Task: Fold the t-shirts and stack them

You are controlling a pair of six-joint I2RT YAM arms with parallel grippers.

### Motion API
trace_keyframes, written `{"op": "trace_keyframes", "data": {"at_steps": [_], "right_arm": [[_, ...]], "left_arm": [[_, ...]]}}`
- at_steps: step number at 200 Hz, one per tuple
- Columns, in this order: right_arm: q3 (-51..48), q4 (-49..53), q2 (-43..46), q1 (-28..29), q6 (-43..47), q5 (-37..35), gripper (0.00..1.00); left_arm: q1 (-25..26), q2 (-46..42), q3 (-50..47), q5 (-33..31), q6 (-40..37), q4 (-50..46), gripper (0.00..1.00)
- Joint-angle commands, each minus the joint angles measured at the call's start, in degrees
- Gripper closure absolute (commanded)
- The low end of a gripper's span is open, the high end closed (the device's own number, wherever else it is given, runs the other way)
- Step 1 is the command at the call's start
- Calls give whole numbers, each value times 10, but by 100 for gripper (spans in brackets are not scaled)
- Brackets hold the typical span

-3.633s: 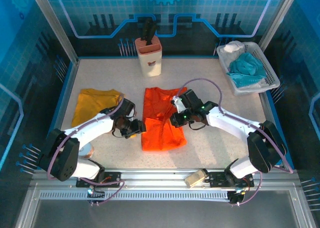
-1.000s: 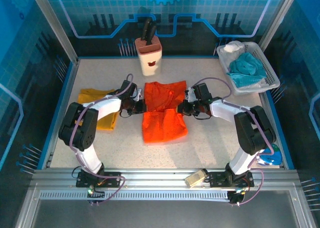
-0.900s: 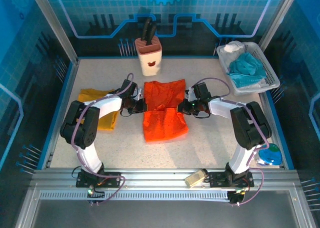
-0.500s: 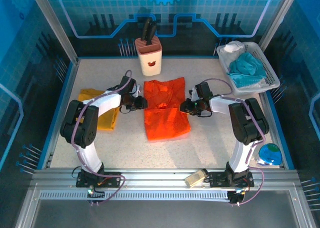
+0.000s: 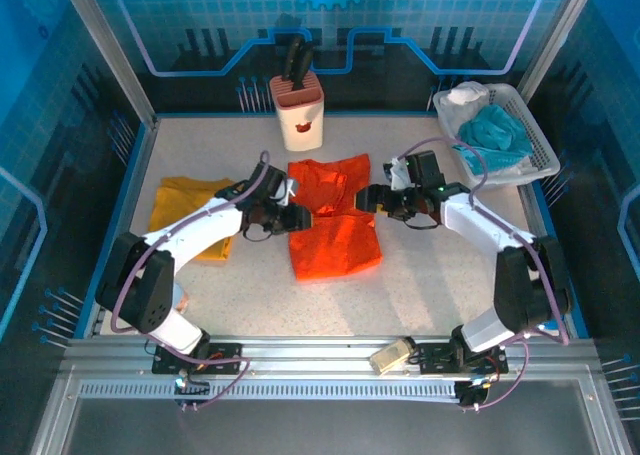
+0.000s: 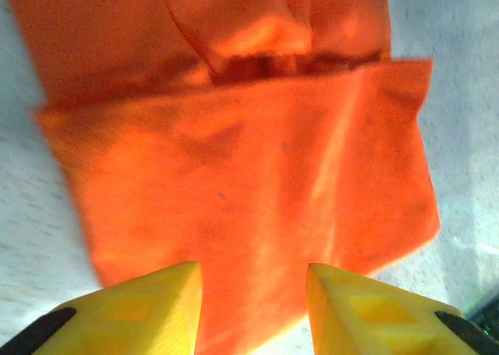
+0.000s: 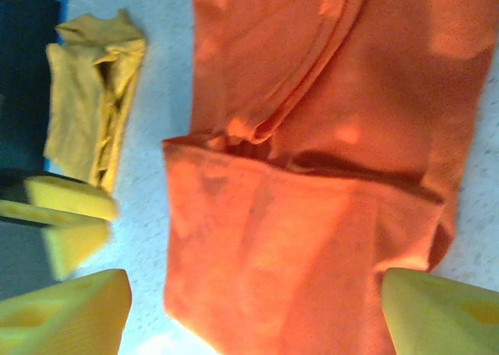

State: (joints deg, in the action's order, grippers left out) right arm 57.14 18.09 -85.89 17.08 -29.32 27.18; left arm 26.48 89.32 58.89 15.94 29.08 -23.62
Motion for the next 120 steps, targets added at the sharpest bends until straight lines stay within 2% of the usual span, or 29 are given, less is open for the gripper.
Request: {"op": "trace_keyframes", "data": {"at_steps": [1, 51, 120], "right_arm": [[-50, 41, 37, 9, -1, 57, 19], [-149, 2, 93, 23, -18, 93, 23], [-179, -106, 26, 46, -50, 94, 25]], "left_arm": [[24, 16, -22, 18, 59, 40, 59], [42, 93, -12, 10, 60, 67, 61], [43, 134, 12, -40, 32, 23, 62]]}}
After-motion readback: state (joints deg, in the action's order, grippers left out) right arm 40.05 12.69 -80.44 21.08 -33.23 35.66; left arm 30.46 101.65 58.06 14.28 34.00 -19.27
